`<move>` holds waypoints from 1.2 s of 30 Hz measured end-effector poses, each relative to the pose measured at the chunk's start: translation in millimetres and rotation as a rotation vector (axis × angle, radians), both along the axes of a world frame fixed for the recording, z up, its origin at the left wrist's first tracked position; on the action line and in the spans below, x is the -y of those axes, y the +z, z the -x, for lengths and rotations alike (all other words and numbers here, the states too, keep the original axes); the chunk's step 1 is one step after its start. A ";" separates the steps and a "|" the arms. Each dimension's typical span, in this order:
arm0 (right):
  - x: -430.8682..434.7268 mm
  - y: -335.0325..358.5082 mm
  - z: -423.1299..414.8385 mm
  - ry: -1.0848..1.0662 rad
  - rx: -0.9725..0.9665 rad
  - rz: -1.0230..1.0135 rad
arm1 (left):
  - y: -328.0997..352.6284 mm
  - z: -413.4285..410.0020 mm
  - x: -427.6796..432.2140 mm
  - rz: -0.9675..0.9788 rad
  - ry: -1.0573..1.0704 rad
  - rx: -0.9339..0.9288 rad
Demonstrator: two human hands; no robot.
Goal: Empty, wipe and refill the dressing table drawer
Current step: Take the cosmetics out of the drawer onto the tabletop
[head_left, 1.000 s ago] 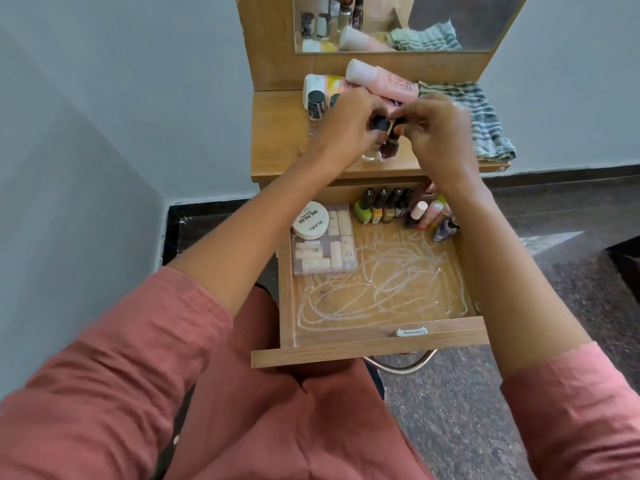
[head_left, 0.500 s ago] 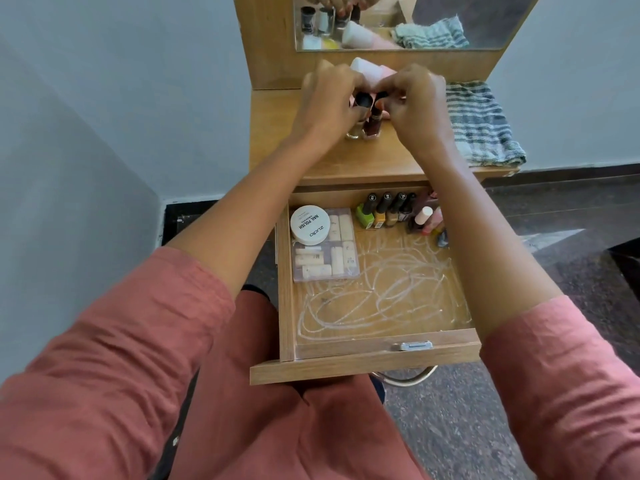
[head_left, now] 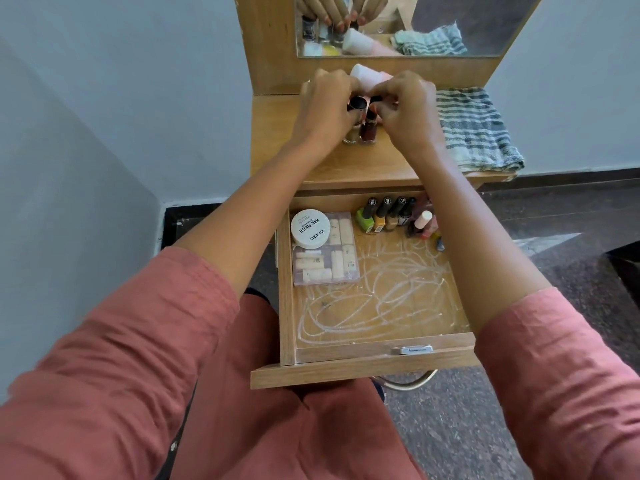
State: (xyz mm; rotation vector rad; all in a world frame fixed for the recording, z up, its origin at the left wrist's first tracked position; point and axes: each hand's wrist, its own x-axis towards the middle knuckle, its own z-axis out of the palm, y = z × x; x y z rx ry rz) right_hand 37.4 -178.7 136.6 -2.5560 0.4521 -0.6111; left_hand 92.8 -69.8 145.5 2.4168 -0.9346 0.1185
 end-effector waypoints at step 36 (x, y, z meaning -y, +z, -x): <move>48.5 -74.8 178.6 -0.274 -0.028 -0.172 | -96.1 148.2 53.2 0.128 -0.238 -0.319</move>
